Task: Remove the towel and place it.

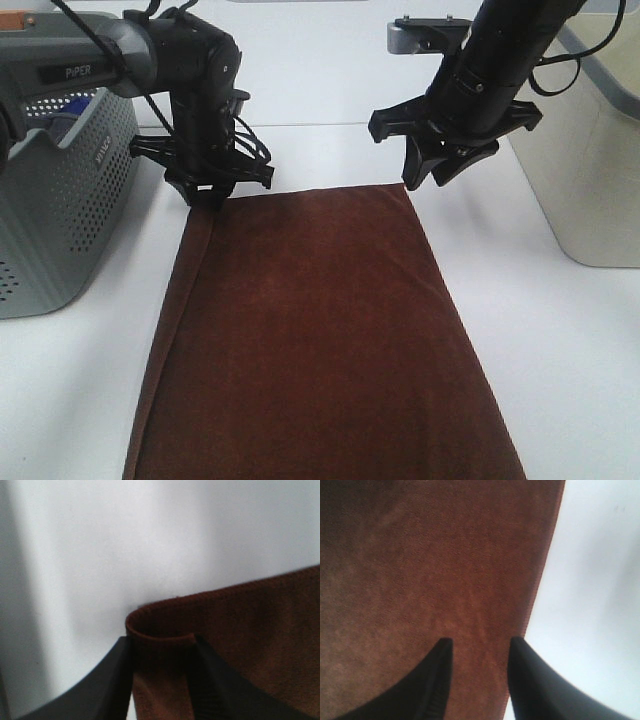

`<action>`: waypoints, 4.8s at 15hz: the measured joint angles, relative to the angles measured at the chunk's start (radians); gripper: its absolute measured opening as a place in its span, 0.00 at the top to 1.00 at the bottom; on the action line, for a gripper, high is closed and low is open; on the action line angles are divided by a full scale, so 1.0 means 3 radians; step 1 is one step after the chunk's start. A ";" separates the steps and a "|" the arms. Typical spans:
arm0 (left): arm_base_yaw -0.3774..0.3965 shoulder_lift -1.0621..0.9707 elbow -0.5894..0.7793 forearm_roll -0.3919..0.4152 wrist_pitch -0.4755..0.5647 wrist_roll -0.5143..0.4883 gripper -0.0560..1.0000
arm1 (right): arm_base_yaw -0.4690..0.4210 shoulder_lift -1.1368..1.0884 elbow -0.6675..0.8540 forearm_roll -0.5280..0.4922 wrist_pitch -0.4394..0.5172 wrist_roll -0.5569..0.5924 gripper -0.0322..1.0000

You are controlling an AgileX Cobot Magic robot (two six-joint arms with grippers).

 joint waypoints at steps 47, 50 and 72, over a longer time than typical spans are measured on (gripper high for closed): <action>-0.0023 -0.0257 -0.1200 0.0153 0.0530 0.0483 0.95 | -0.0003 0.1540 -0.0937 -0.0443 -0.1233 0.0240 0.97; -0.0023 -0.0257 -0.1200 0.0153 0.0530 0.0483 0.95 | -0.0033 0.1547 -0.1043 -0.0587 -0.1057 0.0230 0.97; 0.0273 0.0627 -0.1200 0.0580 -0.2650 0.0277 0.95 | -0.0560 0.2090 -0.2253 -0.1090 -0.1860 0.0133 0.97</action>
